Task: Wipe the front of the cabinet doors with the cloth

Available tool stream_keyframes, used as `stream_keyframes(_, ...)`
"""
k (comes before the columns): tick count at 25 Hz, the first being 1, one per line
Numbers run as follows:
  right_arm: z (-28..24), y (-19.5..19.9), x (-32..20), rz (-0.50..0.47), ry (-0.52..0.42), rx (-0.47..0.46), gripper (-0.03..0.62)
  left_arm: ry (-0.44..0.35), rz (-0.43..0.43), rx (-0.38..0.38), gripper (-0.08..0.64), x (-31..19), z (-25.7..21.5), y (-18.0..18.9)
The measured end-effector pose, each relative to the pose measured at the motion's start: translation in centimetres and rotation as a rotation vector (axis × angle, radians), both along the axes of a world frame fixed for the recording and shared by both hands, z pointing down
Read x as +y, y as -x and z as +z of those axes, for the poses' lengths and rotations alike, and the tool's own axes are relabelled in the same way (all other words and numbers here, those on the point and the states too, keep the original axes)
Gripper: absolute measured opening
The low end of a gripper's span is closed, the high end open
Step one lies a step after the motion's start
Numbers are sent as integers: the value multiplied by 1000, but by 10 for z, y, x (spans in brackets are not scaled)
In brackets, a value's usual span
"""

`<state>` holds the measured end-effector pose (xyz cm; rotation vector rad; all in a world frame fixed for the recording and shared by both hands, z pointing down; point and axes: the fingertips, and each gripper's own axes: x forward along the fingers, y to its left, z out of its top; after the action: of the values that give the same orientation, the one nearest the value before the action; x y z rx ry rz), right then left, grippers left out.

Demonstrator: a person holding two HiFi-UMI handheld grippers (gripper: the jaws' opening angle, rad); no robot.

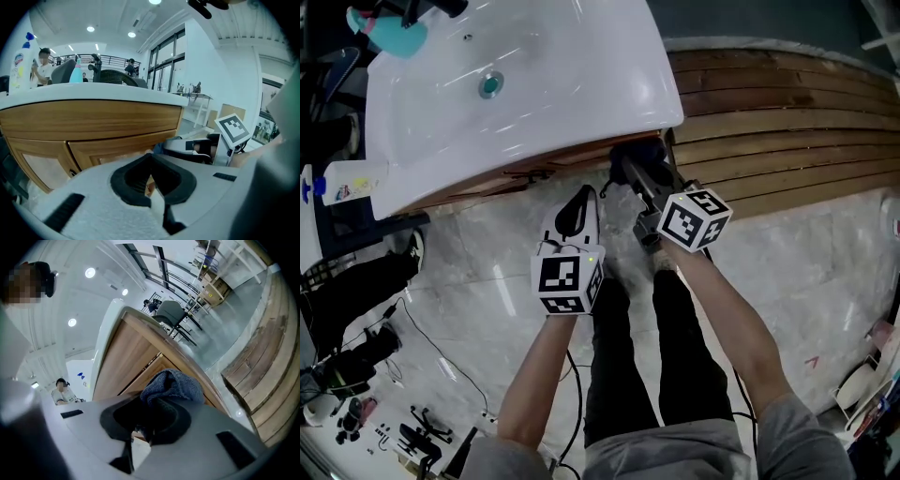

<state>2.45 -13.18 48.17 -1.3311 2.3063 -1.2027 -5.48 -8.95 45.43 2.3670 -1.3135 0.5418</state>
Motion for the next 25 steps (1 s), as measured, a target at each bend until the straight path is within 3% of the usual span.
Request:
stream_keyframes(13,-33,-1,5,-34,-34,-13,40,-28,-21,7,8,1,-19,2)
stream_keyframes(25,-27,-8,28,-3,4,-66,40,-9,-31,-2,8,6,-8,7)
